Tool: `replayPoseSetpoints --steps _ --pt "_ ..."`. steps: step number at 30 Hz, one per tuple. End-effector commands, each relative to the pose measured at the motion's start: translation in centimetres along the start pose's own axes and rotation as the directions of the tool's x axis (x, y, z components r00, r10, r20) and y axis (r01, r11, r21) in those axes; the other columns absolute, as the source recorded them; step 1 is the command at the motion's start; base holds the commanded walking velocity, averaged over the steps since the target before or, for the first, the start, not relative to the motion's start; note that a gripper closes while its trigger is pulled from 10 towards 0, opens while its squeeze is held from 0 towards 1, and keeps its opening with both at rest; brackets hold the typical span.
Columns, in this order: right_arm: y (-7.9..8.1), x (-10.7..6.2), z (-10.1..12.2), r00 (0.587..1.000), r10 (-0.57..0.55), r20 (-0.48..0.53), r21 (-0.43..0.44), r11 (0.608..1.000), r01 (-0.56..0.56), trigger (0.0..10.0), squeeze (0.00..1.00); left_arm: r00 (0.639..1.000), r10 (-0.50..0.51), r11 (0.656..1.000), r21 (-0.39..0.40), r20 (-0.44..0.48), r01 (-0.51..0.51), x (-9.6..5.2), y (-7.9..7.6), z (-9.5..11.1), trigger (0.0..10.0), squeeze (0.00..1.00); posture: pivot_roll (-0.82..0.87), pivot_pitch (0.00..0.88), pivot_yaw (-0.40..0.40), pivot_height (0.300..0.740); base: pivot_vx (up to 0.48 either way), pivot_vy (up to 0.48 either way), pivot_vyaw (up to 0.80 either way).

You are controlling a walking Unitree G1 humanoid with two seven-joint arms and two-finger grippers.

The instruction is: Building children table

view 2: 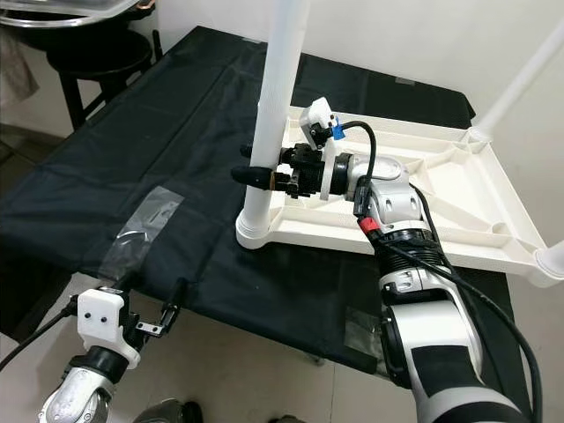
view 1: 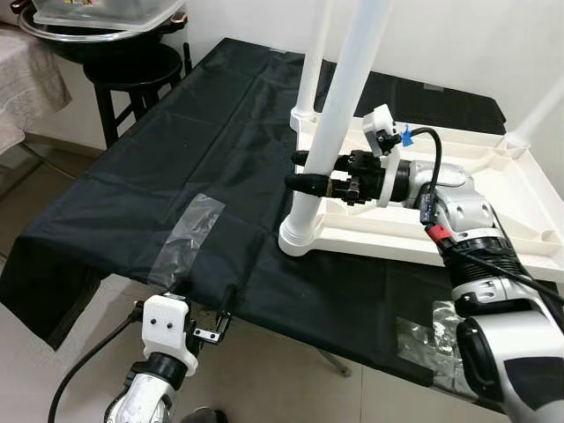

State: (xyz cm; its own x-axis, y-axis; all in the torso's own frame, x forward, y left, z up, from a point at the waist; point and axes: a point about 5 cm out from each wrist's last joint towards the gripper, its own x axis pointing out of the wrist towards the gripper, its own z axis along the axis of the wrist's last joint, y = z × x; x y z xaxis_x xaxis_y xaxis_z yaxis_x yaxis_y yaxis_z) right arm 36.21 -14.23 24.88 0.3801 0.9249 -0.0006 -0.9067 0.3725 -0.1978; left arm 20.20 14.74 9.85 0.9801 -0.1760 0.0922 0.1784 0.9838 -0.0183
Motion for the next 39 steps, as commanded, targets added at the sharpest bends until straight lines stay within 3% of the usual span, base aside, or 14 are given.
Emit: replayPoseSetpoints --steps 1,3,5,6,9,13,20,21,25,26,28,31,35,39 --pt "0.1 -0.4 -1.2 0.994 -0.111 -0.024 0.007 0.994 0.111 0.0 0.0 1.0 -0.004 1.0 0.0 -0.018 0.004 -0.1 0.0 -0.2 10.0 0.0 0.08 0.157 -0.107 0.74 0.0 0.0 0.0" --pt "1.4 0.0 -3.0 0.972 -0.235 -0.02 0.062 0.97 0.235 0.0 0.0 1.0 0.001 1.0 0.002 -0.019 -0.001 -0.1 0.0 -0.3 10.0 0.0 0.08 0.153 -0.108 0.74 0.0 0.0 0.0" --pt "7.0 -0.1 -9.9 0.683 -0.692 -0.232 0.056 0.692 0.72 0.0 0.0 1.0 0.008 1.0 0.005 -0.019 -0.008 0.3 0.2 -0.5 10.0 0.0 0.05 0.12 -0.105 0.74 0.0 0.0 0.0" --pt "10.7 0.4 -12.3 0.654 -0.687 -0.318 0.086 0.665 0.741 0.0 0.0 1.0 0.005 1.0 0.006 -0.019 -0.005 0.7 0.2 -0.6 10.0 0.0 0.04 0.096 -0.091 0.74 0.0 0.0 0.0" --pt "13.0 0.9 -13.5 0.664 -0.655 -0.362 0.121 0.673 0.73 0.0 0.0 1.0 0.003 1.0 0.006 -0.02 -0.003 1.0 0.1 -0.7 10.0 0.0 0.04 0.094 -0.089 0.74 0.0 0.0 0.0" --pt "9.6 1.0 -11.8 0.734 -0.619 -0.278 0.075 0.748 0.659 0.0 0.0 0.999 -0.025 1.0 -0.011 -0.028 0.025 2.3 -0.1 -1.3 10.0 0.0 0.0 0.031 -0.095 0.74 0.0 0.0 0.0" --pt "9.6 1.9 -11.4 0.75 -0.609 -0.257 0.079 0.761 0.644 0.0 0.0 1.0 -0.001 1.0 0.002 -0.026 0.001 2.6 0.4 -1.3 10.0 0.0 0.02 0.031 -0.093 0.74 0.0 0.0 0.0" --pt "9.4 2.1 -10.8 0.761 -0.605 -0.234 0.087 0.767 0.636 10.0 0.0 1.0 0.006 1.0 0.009 -0.025 -0.006 2.5 0.6 -1.2 10.0 0.0 0.03 0.039 -0.091 0.74 0.0 0.0 0.0" --pt "9.6 2.6 -9.4 0.793 -0.58 -0.184 0.107 0.79 0.603 10.0 0.0 1.0 0.013 1.0 0.018 -0.024 -0.012 2.4 0.8 -1.1 10.0 0.0 0.03 0.049 -0.089 0.74 0.0 0.0 0.0" --pt "9.6 2.7 -8.9 0.824 -0.543 -0.16 0.123 0.818 0.562 10.0 0.87 1.0 0.013 1.0 0.021 -0.022 -0.013 2.3 0.8 -1.1 10.0 0.0 0.04 0.062 -0.082 0.74 0.0 0.0 0.0" --pt "9.2 2.4 -8.5 0.869 -0.477 -0.131 0.12 0.863 0.491 10.0 1.0 1.0 0.012 1.0 0.023 -0.021 -0.012 2.2 0.8 -1.2 10.0 0.0 0.04 0.066 -0.081 0.74 0.0 0.0 0.0" --pt "9.0 2.3 -8.4 0.884 -0.451 -0.122 0.11 0.879 0.464 10.0 1.0 1.0 0.011 1.0 0.023 -0.021 -0.011 2.1 0.8 -1.2 10.0 0.0 0.04 0.066 -0.081 0.74 0.0 0.0 0.0" --pt "4.5 -0.3 -5.6 0.943 -0.323 -0.075 0.03 0.945 0.326 10.0 1.0 1.0 0.007 1.0 0.021 -0.024 -0.006 1.0 0.5 -0.9 10.0 0.0 0.06 0.121 -0.085 0.74 0.0 0.0 0.0" --pt "3.6 -0.6 -4.5 0.955 -0.291 -0.065 0.007 0.956 0.292 10.0 1.0 1.0 0.007 1.0 0.022 -0.024 -0.007 0.7 0.5 -0.8 10.0 0.0 0.07 0.133 -0.088 0.74 0.0 0.0 0.0"
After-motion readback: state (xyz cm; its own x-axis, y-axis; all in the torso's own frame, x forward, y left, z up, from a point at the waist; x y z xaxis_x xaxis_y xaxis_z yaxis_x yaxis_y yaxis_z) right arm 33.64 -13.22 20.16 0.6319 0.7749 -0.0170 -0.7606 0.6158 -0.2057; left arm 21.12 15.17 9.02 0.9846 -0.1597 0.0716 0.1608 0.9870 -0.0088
